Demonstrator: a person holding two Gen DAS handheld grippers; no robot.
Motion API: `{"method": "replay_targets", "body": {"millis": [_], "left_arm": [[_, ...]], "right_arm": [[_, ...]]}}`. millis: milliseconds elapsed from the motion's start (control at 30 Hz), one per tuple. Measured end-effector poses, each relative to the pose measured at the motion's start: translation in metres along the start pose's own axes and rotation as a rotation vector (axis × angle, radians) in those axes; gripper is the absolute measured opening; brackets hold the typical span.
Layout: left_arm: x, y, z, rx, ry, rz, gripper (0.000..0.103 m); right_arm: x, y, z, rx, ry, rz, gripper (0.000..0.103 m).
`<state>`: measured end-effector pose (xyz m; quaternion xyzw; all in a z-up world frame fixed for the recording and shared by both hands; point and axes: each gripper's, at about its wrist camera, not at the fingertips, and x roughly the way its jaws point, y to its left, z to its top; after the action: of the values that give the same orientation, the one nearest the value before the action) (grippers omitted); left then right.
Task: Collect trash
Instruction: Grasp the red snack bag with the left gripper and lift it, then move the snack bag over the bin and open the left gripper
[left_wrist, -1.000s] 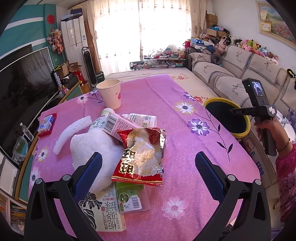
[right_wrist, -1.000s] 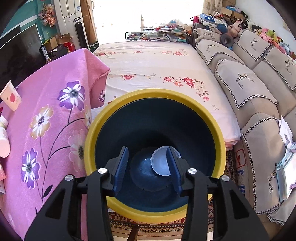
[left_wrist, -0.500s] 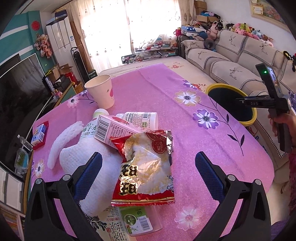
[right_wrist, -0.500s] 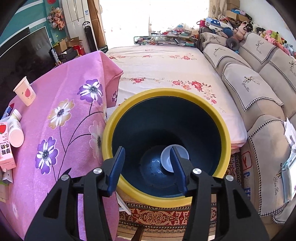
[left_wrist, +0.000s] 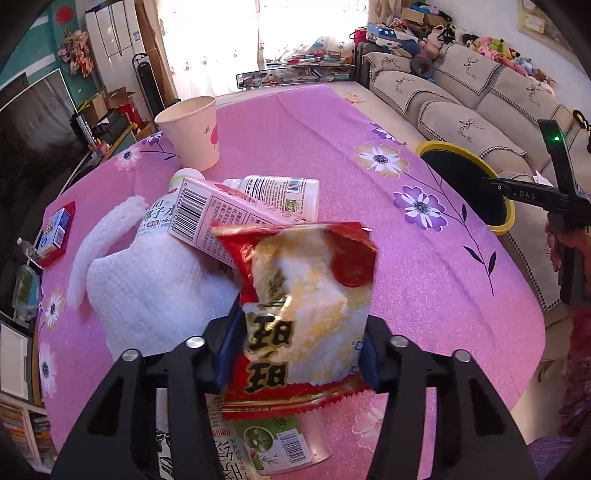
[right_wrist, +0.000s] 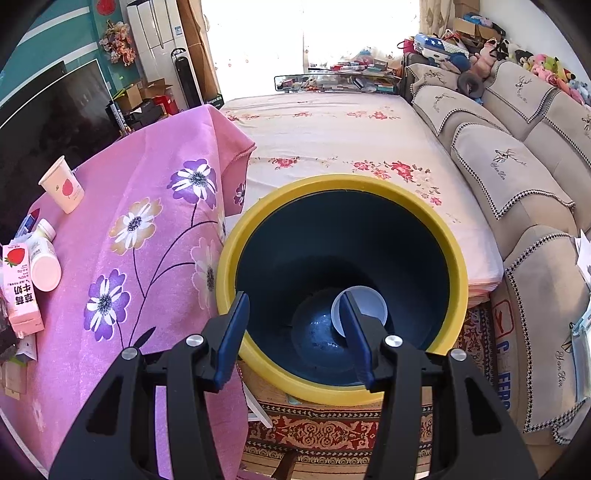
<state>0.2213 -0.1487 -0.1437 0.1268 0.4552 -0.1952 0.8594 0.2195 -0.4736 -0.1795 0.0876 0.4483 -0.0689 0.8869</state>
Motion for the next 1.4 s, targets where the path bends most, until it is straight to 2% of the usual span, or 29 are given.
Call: {"method": "replay_targets", "body": {"millis": [200,300,467,667,733,833,933,1067,1233,1333,1400], "left_arm": [[-0.032,-0.014,0.002,0.051,-0.073,0.043,0.044],[-0.05,-0.027,0.008,0.069,-0.108,0.018,0.044],[-0.061,-0.072,0.029,0.145,-0.152,-0.051,0.044],[-0.027,-0.143,0.075,0.205,-0.117,-0.189,0.045],[-0.014,-0.169,0.091,0.241,-0.122,-0.207,0.045],[0.013,-0.204,0.115,0.276,-0.125,-0.21,0.045],[0.045,-0.231,0.136,0.288,-0.095,-0.203,0.045],[0.089,-0.255,0.158,0.301,-0.037,-0.172,0.045],[0.132,-0.272,0.17,0.323,0.048,-0.151,0.046],[0.15,-0.277,0.171,0.33,0.075,-0.138,0.063],[0.154,-0.281,0.174,0.328,0.067,-0.121,0.085]], "right_arm": [[-0.013,0.0,-0.003,0.006,-0.027,0.021,0.049],[-0.02,-0.001,-0.005,0.004,-0.041,0.017,0.049],[-0.035,-0.014,-0.013,0.018,-0.067,-0.038,0.05],[-0.05,-0.05,-0.027,0.07,-0.081,-0.083,0.051],[-0.054,-0.061,-0.033,0.086,-0.083,-0.096,0.051],[-0.058,-0.074,-0.038,0.099,-0.085,-0.12,0.051],[-0.061,-0.087,-0.041,0.111,-0.086,-0.141,0.052],[-0.062,-0.101,-0.044,0.124,-0.084,-0.16,0.052],[-0.058,-0.111,-0.046,0.138,-0.076,-0.17,0.053],[-0.055,-0.113,-0.047,0.141,-0.071,-0.172,0.053],[-0.054,-0.114,-0.047,0.143,-0.068,-0.172,0.054]]}}
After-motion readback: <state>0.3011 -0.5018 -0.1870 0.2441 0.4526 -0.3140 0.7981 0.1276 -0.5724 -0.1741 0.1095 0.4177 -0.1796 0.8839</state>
